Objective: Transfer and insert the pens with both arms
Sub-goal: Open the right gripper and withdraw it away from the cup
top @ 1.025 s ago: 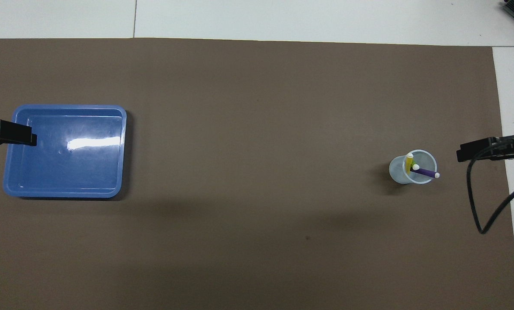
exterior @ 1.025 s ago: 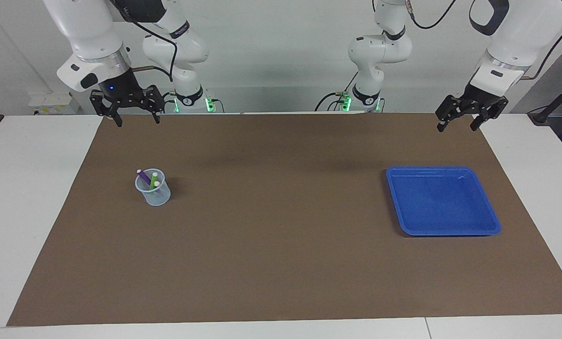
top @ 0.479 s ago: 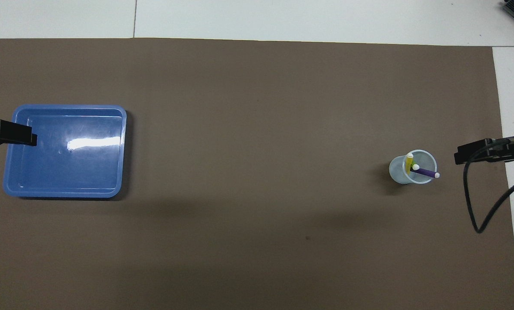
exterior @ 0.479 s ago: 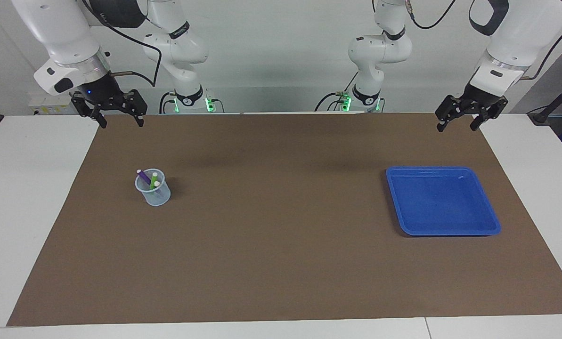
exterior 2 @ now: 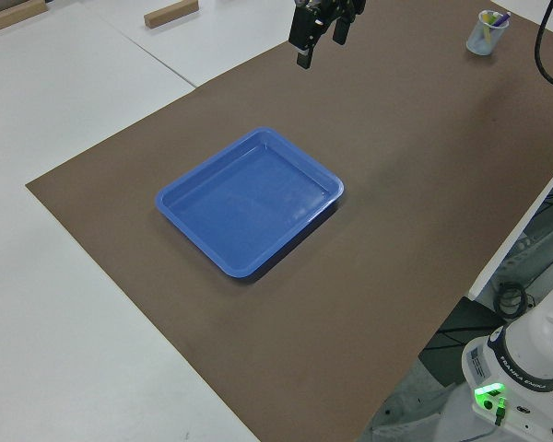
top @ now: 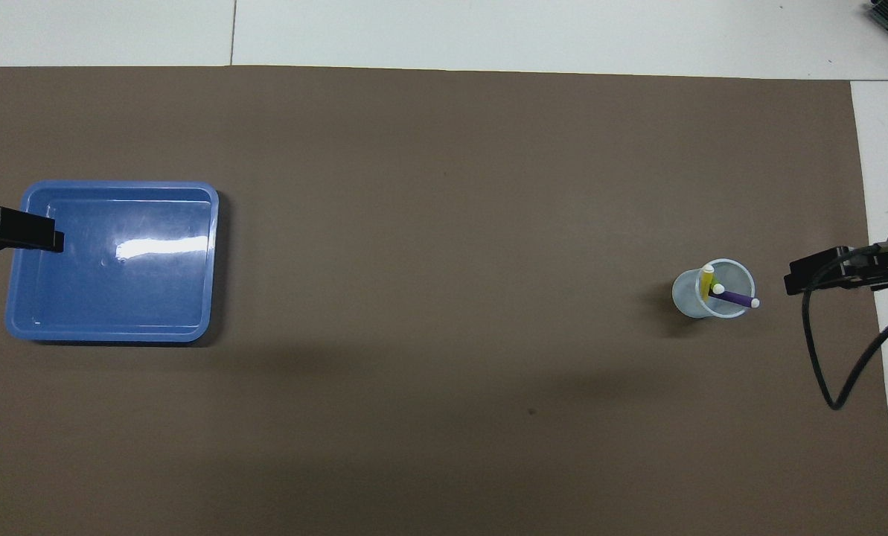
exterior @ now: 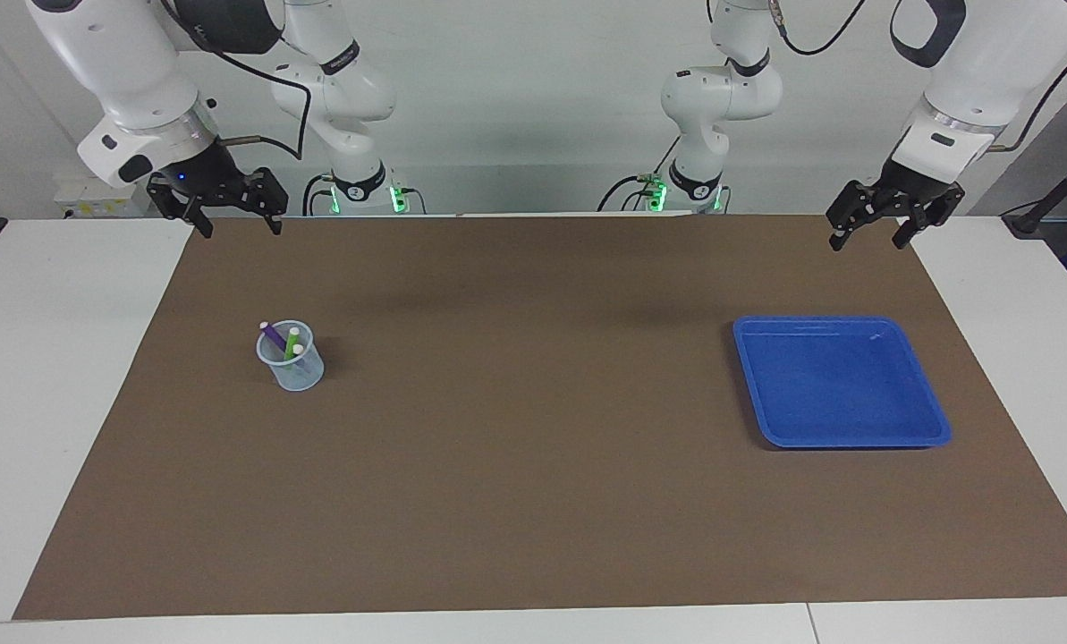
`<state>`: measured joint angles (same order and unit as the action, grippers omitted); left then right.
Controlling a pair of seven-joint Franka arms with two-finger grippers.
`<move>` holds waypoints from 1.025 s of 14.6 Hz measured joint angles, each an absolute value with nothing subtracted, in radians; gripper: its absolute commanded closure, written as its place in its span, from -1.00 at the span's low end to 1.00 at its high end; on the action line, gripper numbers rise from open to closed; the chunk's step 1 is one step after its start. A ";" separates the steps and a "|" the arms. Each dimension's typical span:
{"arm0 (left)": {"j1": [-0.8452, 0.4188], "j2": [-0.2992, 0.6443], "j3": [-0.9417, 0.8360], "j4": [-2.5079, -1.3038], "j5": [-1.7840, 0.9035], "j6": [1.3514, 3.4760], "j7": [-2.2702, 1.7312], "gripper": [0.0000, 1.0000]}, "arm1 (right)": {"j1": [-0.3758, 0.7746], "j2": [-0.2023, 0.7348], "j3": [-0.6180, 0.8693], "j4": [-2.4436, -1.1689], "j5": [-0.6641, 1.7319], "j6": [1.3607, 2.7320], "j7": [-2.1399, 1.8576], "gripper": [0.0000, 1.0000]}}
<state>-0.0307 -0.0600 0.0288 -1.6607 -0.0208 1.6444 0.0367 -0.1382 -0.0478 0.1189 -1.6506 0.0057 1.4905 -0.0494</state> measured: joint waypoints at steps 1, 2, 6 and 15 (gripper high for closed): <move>-0.031 -0.060 0.029 -1.661 -0.021 1.644 0.037 -1.00 | -0.138 -0.045 0.120 -1.651 0.006 1.491 -0.049 -1.00; -0.031 -0.060 0.029 -1.661 -0.021 1.644 0.037 -1.00 | -0.138 -0.043 0.121 -1.651 0.006 1.491 -0.049 -1.00; -0.031 -0.060 0.029 -1.661 -0.021 1.645 0.037 -1.00 | -0.138 -0.043 0.122 -1.648 0.009 1.491 -0.049 -1.00; -0.031 -0.060 0.029 -1.661 -0.021 1.645 0.037 -1.00 | -0.152 -0.044 0.123 -1.637 0.010 1.556 -0.029 -1.00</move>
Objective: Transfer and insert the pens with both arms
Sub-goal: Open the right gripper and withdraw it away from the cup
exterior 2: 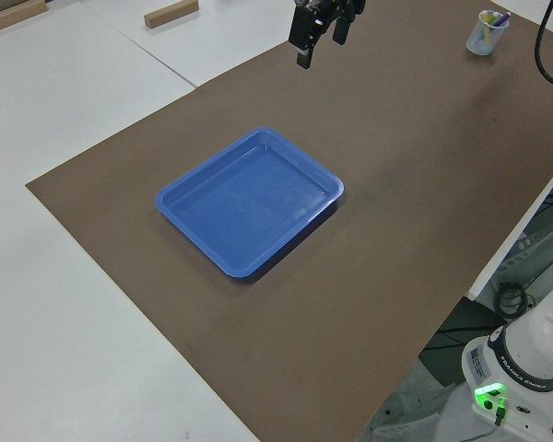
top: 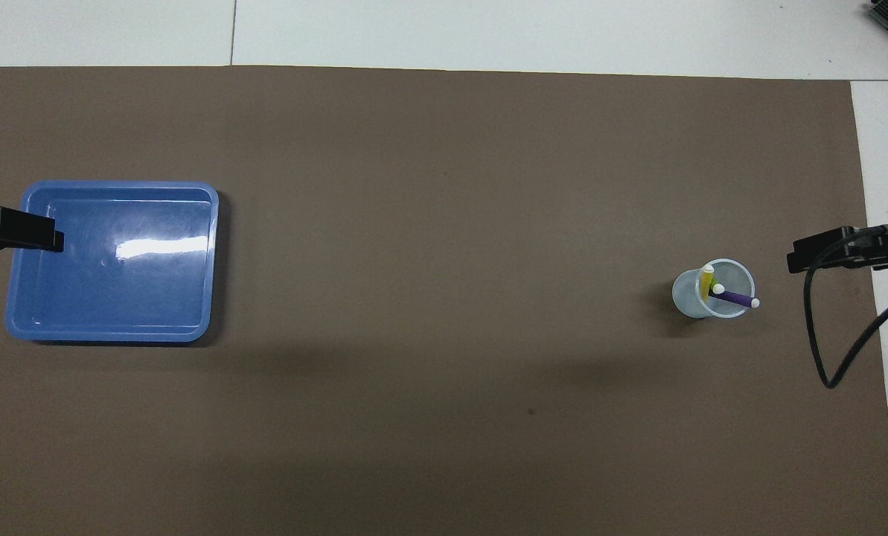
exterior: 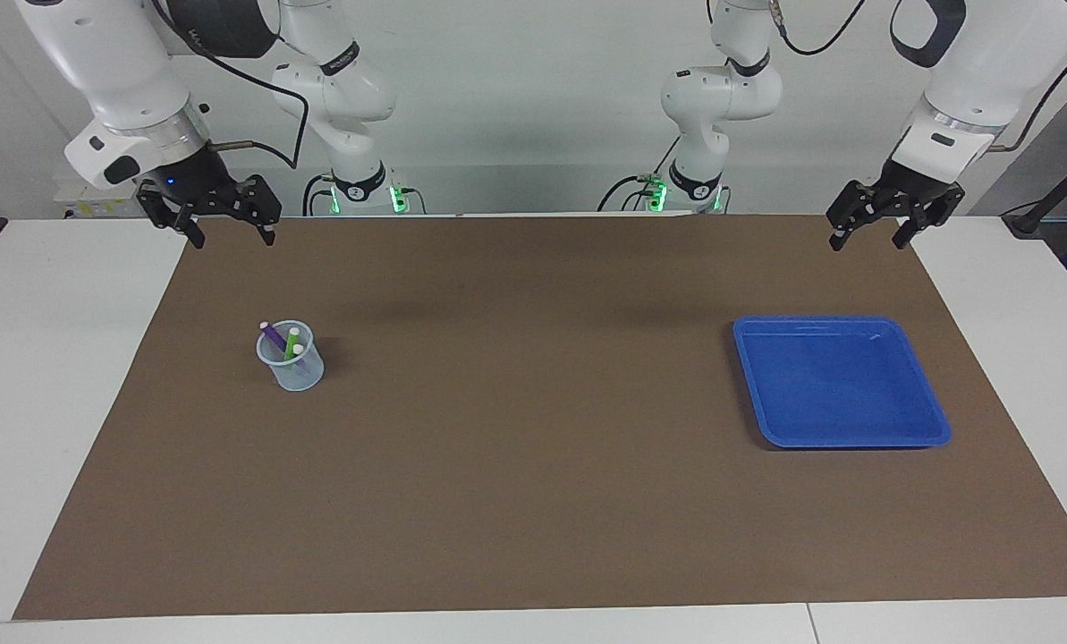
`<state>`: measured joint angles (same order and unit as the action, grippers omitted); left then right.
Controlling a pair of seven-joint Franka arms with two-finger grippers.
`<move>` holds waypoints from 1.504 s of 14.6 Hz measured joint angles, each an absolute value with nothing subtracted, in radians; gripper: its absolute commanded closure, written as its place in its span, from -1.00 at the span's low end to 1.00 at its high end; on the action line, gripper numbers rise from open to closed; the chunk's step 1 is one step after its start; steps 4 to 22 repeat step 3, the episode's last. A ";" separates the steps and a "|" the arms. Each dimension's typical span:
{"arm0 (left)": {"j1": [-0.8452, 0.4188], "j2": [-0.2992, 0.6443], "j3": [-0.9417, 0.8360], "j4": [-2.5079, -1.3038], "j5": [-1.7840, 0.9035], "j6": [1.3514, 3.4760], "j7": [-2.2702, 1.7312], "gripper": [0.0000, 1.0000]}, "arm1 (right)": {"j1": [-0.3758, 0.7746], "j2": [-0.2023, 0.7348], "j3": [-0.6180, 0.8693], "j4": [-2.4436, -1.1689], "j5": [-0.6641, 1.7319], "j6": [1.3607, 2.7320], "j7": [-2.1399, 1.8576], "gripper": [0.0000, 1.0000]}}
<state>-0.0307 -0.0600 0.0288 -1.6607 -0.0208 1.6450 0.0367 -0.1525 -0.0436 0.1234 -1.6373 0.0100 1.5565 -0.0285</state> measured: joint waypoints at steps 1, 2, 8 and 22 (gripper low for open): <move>-0.031 -0.060 0.029 -1.661 -0.021 1.645 0.037 -1.00 | -0.152 -0.044 0.126 -1.637 0.010 1.557 -0.009 -1.00; -0.031 -0.060 0.029 -1.661 -0.021 1.645 0.037 -1.00 | -0.152 -0.044 0.129 -1.636 0.010 1.558 0.008 -1.00; -0.031 -0.060 0.029 -1.661 -0.021 1.645 0.037 -1.00 | -0.152 -0.044 0.132 -1.635 0.010 1.558 0.017 -1.00; -0.031 -0.060 0.029 -1.661 -0.021 1.645 0.037 -1.00 | -0.152 -0.044 0.132 -1.635 0.010 1.558 0.017 -1.00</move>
